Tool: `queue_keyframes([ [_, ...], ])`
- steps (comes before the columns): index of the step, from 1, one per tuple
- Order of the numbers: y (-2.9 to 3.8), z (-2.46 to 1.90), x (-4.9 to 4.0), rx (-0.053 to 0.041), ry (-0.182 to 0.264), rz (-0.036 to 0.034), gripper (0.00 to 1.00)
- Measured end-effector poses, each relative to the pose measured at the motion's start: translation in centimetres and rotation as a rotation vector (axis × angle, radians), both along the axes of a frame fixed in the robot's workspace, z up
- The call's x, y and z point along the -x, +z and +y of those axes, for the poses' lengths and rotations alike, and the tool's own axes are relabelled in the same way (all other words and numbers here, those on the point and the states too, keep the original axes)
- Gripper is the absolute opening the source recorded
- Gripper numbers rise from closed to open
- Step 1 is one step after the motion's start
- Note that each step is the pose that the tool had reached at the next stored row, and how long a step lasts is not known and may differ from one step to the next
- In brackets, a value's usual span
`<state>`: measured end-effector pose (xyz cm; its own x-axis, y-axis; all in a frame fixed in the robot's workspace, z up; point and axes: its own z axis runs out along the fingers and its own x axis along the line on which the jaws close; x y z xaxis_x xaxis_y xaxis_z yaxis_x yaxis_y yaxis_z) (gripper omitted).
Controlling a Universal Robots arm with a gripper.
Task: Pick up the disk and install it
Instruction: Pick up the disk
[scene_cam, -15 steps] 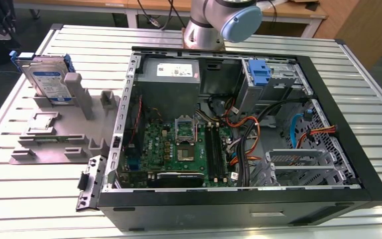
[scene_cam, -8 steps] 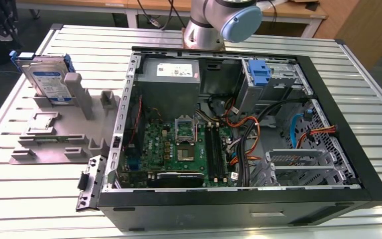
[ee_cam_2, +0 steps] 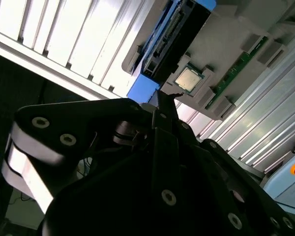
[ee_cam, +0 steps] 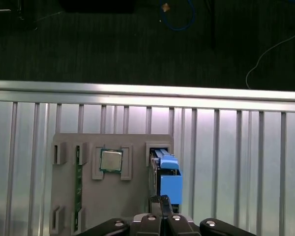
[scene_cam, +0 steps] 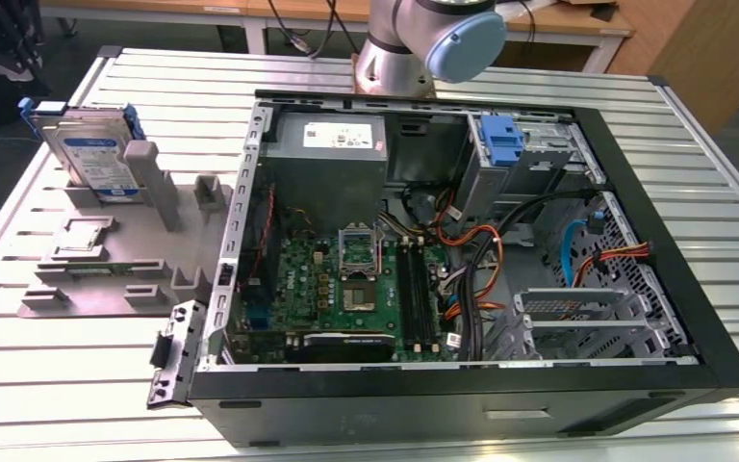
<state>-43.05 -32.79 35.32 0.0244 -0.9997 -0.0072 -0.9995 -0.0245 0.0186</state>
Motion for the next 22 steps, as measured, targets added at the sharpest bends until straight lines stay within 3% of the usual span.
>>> queue_keyframes([
  [1, -0.03, 0.08, 0.00, 0.0000, 0.000, 0.0000, 0.11],
  [3, -0.04, 0.09, 0.00, 0.0001, 0.000, 0.0000, 0.23],
  [6, -0.04, 0.09, 0.00, 0.0000, 0.000, 0.0000, 0.29],
  [8, -0.04, 0.09, 0.00, 0.0000, 0.000, 0.0001, 0.41],
  [9, -0.04, 0.09, 0.00, 0.0000, 0.000, 0.0001, 0.41],
  [13, -0.05, 0.09, 0.00, 0.0000, 0.000, 0.0001, 0.59],
  [22, -0.06, 0.09, 0.00, 0.0000, 0.000, 0.0001, 0.59],
])
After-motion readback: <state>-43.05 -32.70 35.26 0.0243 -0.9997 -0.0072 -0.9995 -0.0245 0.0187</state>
